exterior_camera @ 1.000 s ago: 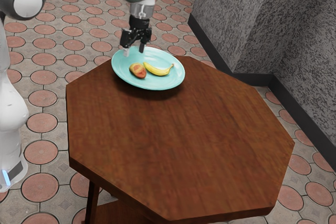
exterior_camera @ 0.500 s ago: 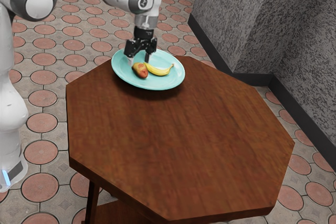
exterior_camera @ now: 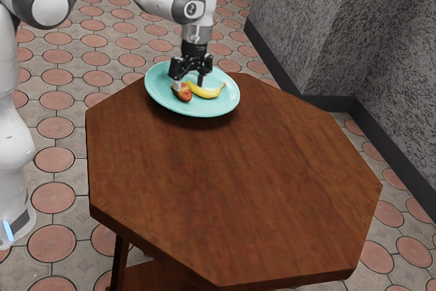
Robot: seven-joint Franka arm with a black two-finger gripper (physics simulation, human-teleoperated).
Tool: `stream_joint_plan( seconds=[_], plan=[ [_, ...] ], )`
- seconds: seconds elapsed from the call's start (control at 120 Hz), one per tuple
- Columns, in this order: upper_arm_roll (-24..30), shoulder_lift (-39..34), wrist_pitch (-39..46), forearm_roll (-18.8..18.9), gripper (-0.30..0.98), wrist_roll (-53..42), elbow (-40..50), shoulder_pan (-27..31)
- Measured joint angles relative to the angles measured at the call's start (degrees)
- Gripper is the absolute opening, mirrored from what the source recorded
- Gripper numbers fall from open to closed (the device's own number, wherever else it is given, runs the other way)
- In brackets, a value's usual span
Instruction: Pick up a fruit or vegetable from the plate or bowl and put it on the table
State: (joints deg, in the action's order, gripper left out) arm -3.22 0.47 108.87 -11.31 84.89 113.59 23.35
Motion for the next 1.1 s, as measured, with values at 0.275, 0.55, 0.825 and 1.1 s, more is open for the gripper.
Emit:
stream_joint_plan(
  seconds=[0.275,0.55,0.825,1.1],
  plan=[
    [-0.33,-2.55,2.01,-0.33,0.69,-0.64,3.53,-1.31],
    [-1.24,-2.49,2.69,-0.37,0.69,-1.08,4.07,1.45],
    [-1.26,-1.86,3.87,-0.38,0.68,-1.33,4.63,1.14],
    [-1.26,-1.96,5.33,-0.38,0.68,-1.5,5.51,-0.92]
  ],
)
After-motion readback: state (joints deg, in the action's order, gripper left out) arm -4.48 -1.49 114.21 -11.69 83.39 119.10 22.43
